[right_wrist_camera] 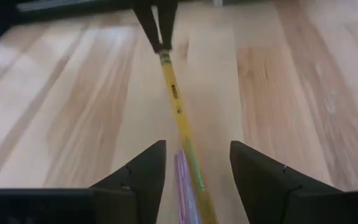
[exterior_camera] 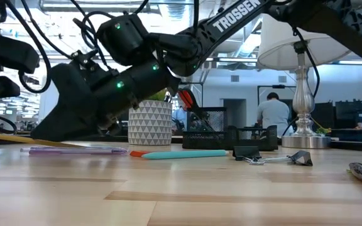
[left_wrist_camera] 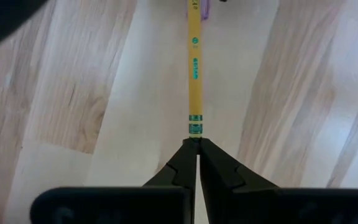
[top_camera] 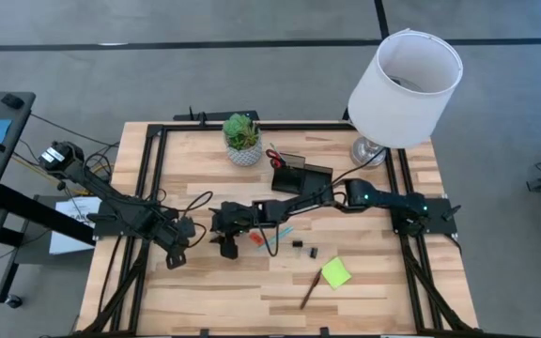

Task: Pick and place office supplies into organizer
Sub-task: Put the yellow pencil into the black desk organizer

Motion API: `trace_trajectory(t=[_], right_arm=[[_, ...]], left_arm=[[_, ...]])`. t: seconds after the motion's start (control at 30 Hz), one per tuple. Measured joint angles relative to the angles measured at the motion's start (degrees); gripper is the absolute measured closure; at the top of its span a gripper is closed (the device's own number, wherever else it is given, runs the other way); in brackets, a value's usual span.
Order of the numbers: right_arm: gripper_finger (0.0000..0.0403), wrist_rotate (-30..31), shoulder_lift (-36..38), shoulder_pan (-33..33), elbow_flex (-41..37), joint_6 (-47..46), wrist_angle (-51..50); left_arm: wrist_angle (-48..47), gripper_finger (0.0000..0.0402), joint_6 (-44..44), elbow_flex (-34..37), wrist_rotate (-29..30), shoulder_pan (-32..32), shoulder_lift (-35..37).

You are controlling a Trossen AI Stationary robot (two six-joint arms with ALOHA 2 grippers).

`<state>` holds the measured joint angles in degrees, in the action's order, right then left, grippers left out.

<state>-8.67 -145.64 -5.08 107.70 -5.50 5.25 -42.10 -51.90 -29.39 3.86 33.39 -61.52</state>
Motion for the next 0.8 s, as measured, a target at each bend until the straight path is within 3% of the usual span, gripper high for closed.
trace_trajectory(t=[0.53,0.8], right_arm=[[0.0263,1.0,0.0,0.2,-0.1,1.5,-0.6],[0.0303,0.8,0.0,-0.1,-0.1,3.4,-1.8]], left_arm=[[6.9,0.0401,-0.4,0.0,2.9,0.0,0.0],[7.1,0.0401,-0.6,0.0,2.9,0.0,0.0]])
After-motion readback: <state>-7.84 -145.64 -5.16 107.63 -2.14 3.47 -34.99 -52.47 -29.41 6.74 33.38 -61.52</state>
